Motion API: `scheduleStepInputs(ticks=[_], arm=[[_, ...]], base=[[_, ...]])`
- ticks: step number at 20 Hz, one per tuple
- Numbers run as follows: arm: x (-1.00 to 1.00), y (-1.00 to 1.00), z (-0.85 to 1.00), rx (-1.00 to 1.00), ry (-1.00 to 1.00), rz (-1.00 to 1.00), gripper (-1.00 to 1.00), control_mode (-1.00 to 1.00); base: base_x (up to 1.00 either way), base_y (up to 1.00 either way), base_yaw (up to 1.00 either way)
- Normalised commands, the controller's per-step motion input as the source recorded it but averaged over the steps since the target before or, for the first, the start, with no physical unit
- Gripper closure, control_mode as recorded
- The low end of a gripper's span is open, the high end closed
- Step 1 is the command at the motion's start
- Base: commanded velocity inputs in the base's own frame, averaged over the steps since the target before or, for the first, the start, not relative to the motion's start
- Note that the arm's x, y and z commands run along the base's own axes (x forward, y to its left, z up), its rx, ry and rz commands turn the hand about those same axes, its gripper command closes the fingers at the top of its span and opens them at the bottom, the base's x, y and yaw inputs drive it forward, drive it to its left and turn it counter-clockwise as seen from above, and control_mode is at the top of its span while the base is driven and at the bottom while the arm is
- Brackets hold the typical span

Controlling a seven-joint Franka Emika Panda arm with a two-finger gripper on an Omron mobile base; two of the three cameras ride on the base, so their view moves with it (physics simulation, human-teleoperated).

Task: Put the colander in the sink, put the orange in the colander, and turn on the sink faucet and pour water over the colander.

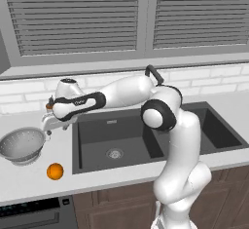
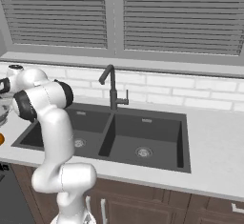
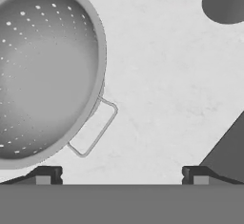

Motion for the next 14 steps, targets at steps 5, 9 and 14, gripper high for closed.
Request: scheduleStepInputs(ticks=[5, 9, 14], arm=[[0.0, 0.27, 0.07, -0.01, 0.0, -0.04, -1.0, -1.0], [0.0, 0.38, 0.01, -0.02, 0.01, -0.11, -1.0, -1.0], [0.0, 0.3, 0.0, -0.05, 0.09, -0.14, -1.0, -1.0]], base=[[0.0, 0.0, 0.0], [0.0, 0.0, 0.0], [0.0, 0.0, 0.0]])
